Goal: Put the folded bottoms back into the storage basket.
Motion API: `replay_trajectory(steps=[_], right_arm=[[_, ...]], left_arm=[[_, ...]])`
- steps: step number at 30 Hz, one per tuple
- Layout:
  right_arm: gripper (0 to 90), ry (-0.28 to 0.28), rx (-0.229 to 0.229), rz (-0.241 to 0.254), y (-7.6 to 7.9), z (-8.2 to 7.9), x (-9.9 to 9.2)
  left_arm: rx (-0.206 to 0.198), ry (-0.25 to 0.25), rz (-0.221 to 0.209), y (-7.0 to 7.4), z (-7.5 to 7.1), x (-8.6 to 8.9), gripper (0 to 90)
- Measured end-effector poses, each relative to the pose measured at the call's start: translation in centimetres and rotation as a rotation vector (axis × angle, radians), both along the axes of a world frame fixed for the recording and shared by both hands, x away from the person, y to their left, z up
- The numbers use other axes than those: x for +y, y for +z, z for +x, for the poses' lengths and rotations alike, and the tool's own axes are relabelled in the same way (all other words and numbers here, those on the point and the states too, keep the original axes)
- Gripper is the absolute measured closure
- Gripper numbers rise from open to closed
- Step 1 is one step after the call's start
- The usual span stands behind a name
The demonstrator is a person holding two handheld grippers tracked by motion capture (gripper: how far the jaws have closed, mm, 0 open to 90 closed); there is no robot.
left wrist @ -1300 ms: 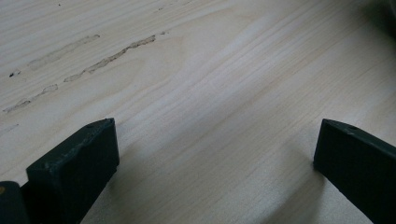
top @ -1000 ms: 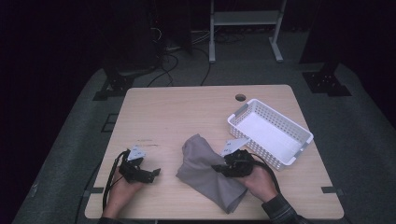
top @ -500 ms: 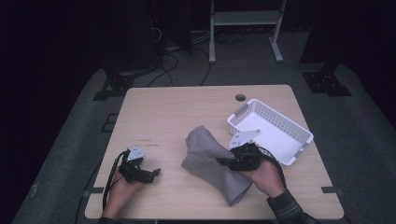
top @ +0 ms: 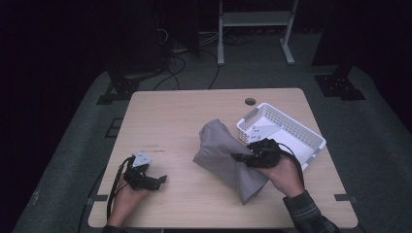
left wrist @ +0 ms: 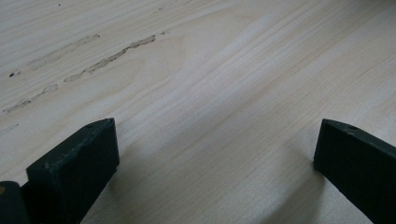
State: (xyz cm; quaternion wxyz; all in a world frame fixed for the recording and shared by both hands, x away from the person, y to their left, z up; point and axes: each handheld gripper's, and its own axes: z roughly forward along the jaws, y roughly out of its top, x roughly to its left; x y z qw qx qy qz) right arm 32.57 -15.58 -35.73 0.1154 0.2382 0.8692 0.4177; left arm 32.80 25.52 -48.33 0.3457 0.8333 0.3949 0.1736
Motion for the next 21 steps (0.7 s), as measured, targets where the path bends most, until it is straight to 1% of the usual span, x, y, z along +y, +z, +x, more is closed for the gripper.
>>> replay_trajectory(steps=[9,21], right_arm=[[68.7,-0.020,-0.015,0.002,1.2,0.7,-1.2],[68.7,-0.052,-0.033,0.009,2.8,2.1,-3.0]], left_arm=[[0.000,0.000,0.000,0.0,0.0,0.0,0.0],[-0.002,0.000,-0.001,0.0,0.0,0.0,0.0]])
